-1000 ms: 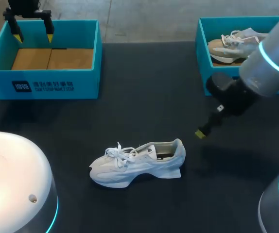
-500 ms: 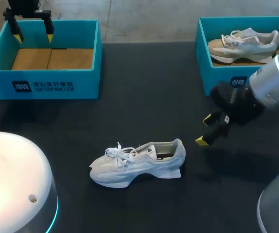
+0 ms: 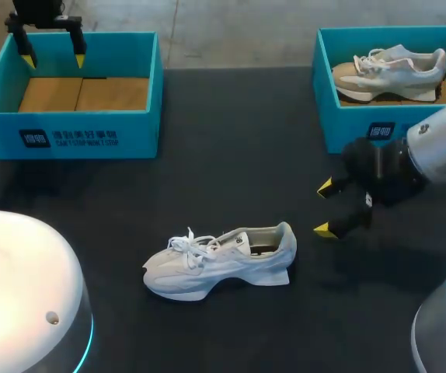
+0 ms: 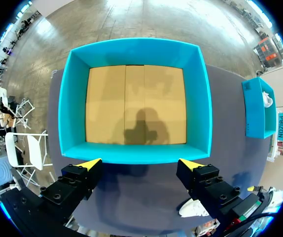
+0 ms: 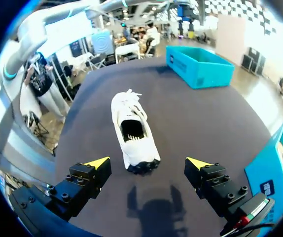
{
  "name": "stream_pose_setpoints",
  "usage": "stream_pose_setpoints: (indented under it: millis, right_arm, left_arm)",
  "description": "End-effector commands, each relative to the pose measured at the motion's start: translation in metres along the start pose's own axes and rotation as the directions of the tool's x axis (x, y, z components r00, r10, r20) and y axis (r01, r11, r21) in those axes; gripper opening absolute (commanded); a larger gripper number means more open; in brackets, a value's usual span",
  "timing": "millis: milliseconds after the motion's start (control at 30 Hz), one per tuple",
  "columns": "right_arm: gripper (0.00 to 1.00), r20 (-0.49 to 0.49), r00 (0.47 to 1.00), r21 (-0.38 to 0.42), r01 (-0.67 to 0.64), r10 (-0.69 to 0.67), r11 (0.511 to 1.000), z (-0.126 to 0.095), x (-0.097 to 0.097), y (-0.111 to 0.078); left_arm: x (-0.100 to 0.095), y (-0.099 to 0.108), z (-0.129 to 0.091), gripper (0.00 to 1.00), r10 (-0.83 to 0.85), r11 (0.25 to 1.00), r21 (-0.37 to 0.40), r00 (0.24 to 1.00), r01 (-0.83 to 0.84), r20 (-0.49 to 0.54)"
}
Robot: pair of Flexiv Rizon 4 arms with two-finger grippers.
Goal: Take the shoe out of the shoebox, open the shoe tongue, remove and reinsert the insole, then place the shoe into the shoebox
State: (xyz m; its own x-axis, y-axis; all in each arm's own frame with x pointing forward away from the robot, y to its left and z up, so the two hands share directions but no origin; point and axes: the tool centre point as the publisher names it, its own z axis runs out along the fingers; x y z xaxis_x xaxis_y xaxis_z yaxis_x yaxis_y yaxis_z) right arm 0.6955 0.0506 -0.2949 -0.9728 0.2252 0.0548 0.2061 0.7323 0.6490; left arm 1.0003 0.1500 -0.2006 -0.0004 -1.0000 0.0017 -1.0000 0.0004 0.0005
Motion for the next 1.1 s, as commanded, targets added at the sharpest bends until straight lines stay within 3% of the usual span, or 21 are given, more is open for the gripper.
stream_pose_setpoints:
  millis: [33,333,800,1100]
  right_arm:
    - [1.00,0.011,1.000,-0.071,0.025,-0.024,0.997,0.010,0.002,-0.016]
    - [1.00,0.028,0.994,-0.159,0.104,-0.101,0.982,0.022,0.000,-0.026]
    - [1.00,0.014,0.993,-0.162,0.119,-0.118,0.980,0.026,-0.001,-0.027]
    - [1.00,-0.059,0.996,-0.299,0.049,-0.069,0.953,0.044,-0.014,-0.053]
  left_arm:
    - [0.000,0.000,0.000,1.00,0.000,1.000,0.000,1.000,0.000,0.001]
    - [0.000,0.000,0.000,1.00,0.000,1.000,0.000,1.000,0.000,0.001]
    - [0.000,0.000,0.000,1.00,0.000,1.000,0.000,1.000,0.000,0.001]
    - [0.000,0.000,0.000,1.00,0.000,1.000,0.000,1.000,0.000,0.001]
